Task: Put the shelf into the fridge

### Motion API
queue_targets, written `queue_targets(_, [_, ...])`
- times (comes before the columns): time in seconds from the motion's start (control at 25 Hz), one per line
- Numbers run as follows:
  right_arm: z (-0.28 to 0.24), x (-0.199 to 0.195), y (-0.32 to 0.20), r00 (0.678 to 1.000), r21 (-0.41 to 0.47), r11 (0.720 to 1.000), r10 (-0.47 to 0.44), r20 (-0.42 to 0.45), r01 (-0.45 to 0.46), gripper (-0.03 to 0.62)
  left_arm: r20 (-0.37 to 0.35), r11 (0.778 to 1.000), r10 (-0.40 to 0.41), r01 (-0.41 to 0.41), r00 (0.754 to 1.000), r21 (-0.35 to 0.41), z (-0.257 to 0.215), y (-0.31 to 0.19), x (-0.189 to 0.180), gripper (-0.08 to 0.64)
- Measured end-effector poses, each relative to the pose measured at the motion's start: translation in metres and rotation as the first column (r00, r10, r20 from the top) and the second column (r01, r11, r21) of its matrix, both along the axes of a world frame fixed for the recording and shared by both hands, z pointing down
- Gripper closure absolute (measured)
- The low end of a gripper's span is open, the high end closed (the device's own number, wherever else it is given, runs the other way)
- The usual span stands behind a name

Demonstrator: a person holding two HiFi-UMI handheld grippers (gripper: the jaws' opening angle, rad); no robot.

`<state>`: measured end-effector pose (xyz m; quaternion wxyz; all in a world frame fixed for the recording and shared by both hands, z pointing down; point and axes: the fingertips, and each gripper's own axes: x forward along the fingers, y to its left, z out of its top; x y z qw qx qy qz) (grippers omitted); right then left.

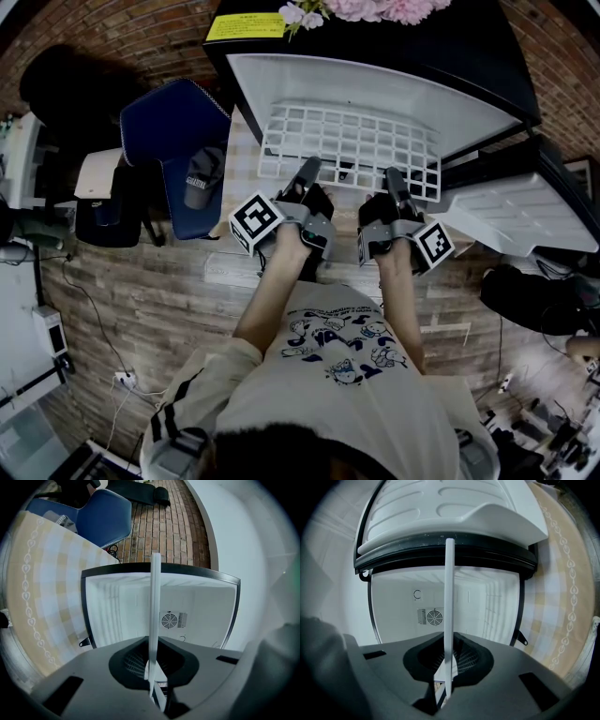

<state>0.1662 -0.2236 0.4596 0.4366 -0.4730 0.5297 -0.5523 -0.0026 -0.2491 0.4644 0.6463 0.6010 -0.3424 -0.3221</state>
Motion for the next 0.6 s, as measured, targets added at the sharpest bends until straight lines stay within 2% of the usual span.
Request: queue_targets(0.6, [-0.0004, 0.001, -0.0051, 1.0, 0.0, 1.0, 0.002, -0.015, -0.002, 0.543, -0.019, 1.0, -0.018, 0.018, 1.0, -0.013, 0.0005, -0.0042, 0.0, 0.523])
